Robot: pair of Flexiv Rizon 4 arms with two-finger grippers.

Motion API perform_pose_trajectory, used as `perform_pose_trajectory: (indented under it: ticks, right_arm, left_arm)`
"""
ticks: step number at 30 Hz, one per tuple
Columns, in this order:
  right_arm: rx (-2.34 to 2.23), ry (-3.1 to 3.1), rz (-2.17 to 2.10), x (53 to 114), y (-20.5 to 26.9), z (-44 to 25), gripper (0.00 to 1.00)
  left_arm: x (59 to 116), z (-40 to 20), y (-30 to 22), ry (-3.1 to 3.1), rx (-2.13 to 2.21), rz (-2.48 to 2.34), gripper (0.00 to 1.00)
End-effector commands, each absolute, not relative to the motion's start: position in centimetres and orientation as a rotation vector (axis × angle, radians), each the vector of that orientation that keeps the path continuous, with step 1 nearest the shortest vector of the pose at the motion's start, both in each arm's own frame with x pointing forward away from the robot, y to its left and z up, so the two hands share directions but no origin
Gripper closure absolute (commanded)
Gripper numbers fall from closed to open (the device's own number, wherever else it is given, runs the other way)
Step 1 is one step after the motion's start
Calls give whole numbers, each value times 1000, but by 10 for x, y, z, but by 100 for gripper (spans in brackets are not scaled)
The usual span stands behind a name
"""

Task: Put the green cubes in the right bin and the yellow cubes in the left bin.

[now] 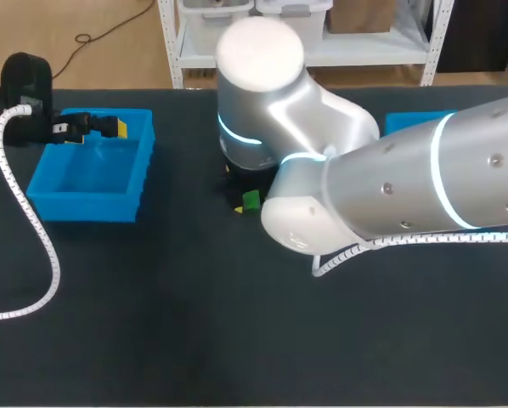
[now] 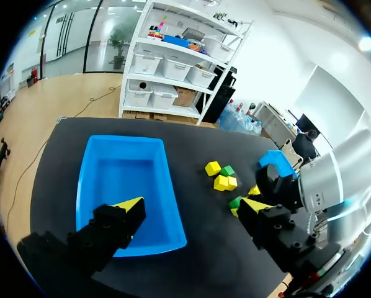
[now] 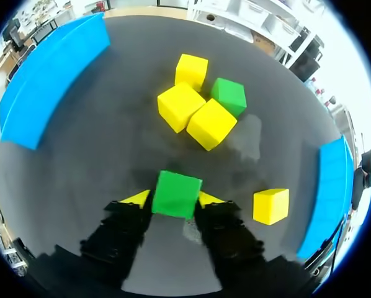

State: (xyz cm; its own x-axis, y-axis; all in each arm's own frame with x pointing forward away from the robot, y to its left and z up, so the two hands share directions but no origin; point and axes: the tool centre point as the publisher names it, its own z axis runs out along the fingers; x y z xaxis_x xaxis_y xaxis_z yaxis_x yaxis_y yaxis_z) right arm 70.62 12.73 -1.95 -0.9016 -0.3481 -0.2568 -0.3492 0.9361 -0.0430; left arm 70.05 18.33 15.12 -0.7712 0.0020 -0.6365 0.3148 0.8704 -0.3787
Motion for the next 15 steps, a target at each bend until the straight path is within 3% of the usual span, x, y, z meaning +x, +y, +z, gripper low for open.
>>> perform_pose_trajectory:
  ticks: [1,8,15]
  right_arm:
    - [-522,2819,-9,707,129,-20,100]
    - [-567,2760,-34,710,120,3,100]
    - [-456,2670,13,732,77,62,100]
  left_arm:
    - [700,150,185,2376,230,-634,0]
    - [700,150,185,2376,230,-634,0]
    - [700,150,185,2376,230,-634,0]
